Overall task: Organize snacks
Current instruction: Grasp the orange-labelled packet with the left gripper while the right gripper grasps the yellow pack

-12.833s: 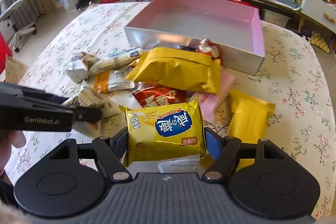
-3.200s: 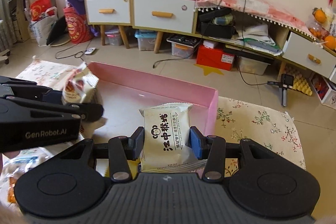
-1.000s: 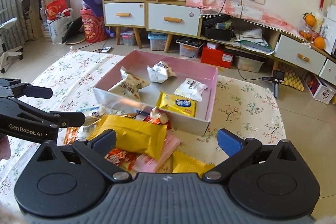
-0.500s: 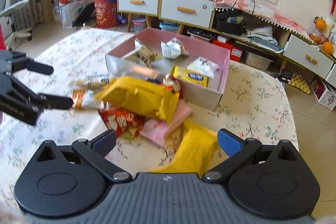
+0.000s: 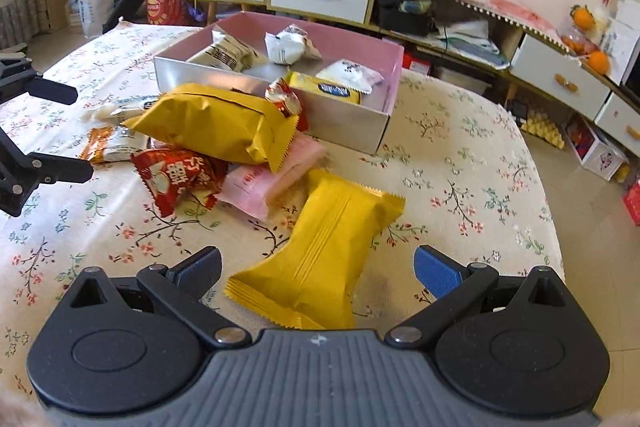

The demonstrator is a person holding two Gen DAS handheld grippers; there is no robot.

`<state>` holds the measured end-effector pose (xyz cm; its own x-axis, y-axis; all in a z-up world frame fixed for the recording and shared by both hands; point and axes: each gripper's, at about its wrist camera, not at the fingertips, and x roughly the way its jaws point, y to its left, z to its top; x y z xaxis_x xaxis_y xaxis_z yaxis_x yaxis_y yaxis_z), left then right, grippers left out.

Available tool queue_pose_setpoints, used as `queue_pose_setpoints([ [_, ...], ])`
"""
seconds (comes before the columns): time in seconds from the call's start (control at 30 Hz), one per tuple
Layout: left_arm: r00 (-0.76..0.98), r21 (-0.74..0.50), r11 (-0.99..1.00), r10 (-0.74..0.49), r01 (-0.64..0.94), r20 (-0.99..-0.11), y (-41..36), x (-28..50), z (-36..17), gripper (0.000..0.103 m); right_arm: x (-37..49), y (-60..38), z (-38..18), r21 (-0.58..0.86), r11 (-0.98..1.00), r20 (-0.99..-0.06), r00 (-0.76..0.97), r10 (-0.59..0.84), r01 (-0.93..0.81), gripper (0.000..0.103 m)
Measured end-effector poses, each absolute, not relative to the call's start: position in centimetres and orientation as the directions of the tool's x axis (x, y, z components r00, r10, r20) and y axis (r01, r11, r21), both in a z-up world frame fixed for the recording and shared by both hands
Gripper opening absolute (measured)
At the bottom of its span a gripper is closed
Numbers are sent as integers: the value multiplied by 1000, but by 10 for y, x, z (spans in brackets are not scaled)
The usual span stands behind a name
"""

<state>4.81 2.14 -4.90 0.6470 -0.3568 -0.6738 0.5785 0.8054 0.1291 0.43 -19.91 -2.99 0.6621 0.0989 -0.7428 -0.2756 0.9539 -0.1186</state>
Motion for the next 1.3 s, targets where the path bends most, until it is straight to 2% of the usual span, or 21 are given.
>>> queue_pose_setpoints([
  [0.1,622,109,800,-364,590,-693,17,58,-51,72,6,-200,-32,-116,954,-748,656,100,-277,103],
  [0.23,585,90,794,-360,602,-727,12,69,-58,67,9,-199,-35,-118,951,-758,645,101,-287,103],
  [0.57,558,71,817,-324,572,-764,9,82,-66,65,15,-204,-40,-99,951,-775,621,111,-294,103],
  [0.87,453,-32,782,-393,623,-800,13,64,-63,65,24,-221,-45,-77,953,-817,567,109,-293,103],
  [1.1,444,-30,781,-385,624,-809,17,54,-64,72,26,-233,-45,-61,959,-842,530,101,-278,102],
  [1.3,470,-37,829,-352,558,-810,13,62,-64,72,30,-233,-46,-21,958,-849,512,134,-285,101],
])
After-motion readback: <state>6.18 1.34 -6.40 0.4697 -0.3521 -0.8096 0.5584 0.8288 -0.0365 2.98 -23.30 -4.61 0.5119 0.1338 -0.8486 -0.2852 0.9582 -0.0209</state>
